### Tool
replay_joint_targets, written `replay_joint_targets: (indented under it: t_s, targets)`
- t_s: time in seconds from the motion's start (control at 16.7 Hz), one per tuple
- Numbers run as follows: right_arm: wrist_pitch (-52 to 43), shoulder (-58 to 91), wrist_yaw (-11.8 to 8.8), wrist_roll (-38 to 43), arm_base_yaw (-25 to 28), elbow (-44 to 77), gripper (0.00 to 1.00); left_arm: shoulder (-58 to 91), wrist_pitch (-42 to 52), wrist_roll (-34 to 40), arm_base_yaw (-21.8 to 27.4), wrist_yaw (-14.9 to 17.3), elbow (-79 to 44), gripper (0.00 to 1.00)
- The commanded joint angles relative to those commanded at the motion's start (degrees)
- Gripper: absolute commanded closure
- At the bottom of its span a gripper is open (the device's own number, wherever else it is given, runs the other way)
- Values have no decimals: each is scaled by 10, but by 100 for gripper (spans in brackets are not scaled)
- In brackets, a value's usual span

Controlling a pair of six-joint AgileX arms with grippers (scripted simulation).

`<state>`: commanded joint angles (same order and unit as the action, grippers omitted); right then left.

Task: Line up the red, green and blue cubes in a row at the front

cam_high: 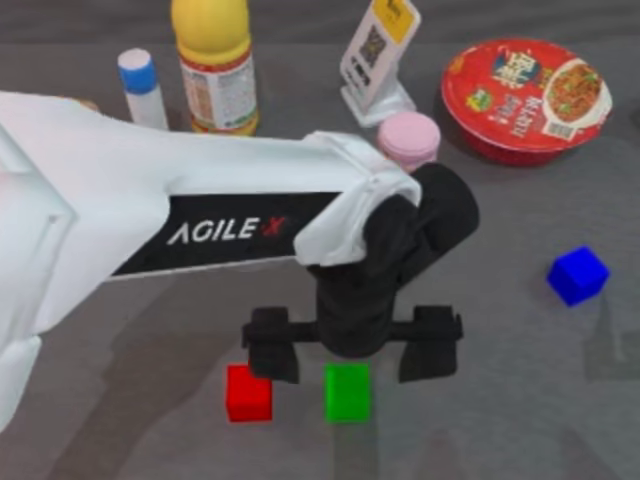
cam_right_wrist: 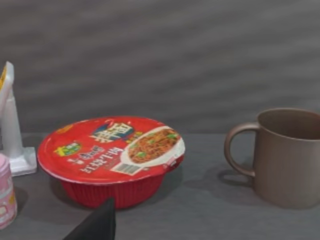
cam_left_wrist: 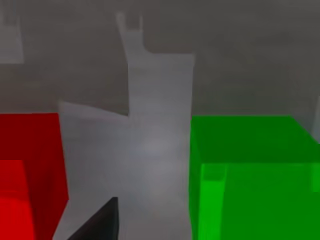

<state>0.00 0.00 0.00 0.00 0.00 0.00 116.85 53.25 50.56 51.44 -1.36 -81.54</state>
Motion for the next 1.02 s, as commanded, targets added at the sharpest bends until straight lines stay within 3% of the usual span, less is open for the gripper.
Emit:
replay_joint_targets:
  t_s: [0.3,0.66,1.02]
  targets:
    - [0,0,0,0,0,0,0,-36,96,4,-8,0,-57,0]
    - [-4,6,0,-1,1,6,0,-42,94,4,-10,0,-53,0]
    - [-101,160,-2,-25,21,147,0,-204,4,-23,-98,-5,86,0]
